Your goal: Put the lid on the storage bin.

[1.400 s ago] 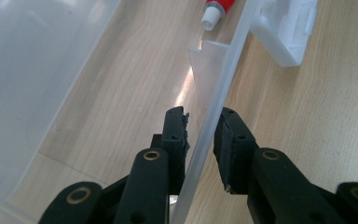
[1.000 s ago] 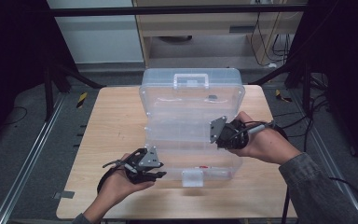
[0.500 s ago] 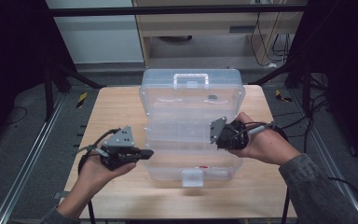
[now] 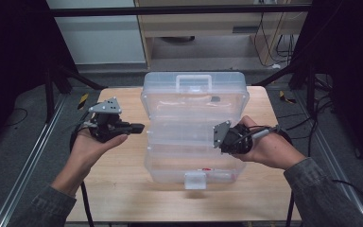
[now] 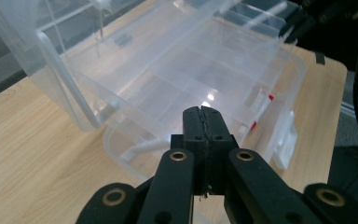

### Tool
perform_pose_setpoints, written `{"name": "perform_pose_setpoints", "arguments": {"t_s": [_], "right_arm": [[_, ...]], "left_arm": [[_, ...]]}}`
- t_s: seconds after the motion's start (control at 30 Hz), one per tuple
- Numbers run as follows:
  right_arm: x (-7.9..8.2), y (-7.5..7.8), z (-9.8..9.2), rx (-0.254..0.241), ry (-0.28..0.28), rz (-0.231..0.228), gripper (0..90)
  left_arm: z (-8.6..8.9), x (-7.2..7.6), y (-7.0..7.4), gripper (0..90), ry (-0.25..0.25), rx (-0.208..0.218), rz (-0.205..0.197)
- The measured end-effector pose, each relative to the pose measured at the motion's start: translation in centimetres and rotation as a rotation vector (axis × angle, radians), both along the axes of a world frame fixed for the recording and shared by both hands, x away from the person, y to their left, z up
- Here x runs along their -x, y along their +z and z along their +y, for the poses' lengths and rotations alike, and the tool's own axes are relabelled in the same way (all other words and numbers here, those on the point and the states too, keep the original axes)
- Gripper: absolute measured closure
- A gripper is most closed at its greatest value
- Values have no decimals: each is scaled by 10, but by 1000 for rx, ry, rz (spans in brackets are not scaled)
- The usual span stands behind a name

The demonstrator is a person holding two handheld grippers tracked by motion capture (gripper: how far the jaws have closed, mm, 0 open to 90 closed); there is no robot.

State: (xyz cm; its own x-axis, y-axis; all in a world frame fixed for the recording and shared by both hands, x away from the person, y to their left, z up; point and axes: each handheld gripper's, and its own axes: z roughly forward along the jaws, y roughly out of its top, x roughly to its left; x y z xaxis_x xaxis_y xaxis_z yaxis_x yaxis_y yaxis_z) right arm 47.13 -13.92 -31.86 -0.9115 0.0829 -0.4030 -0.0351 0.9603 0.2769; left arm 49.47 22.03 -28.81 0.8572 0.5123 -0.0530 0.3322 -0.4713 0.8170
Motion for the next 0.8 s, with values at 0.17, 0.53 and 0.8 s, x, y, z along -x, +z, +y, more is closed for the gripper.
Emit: {"name": "perform_pose_setpoints", "arguments": {"t_s": [0.17, 0.53, 0.8], "right_arm": [[1, -1, 0, 0, -1, -2, 823], [2, -2, -1, -6, -1, -3, 819], [5, -4, -1, -3, 7, -6, 817]], "left_arm": [[-7, -18, 8, 897, 35, 19, 8], [-11, -40, 12, 898, 79, 28, 36], [-7, -46, 10, 898, 107, 36, 45]]}}
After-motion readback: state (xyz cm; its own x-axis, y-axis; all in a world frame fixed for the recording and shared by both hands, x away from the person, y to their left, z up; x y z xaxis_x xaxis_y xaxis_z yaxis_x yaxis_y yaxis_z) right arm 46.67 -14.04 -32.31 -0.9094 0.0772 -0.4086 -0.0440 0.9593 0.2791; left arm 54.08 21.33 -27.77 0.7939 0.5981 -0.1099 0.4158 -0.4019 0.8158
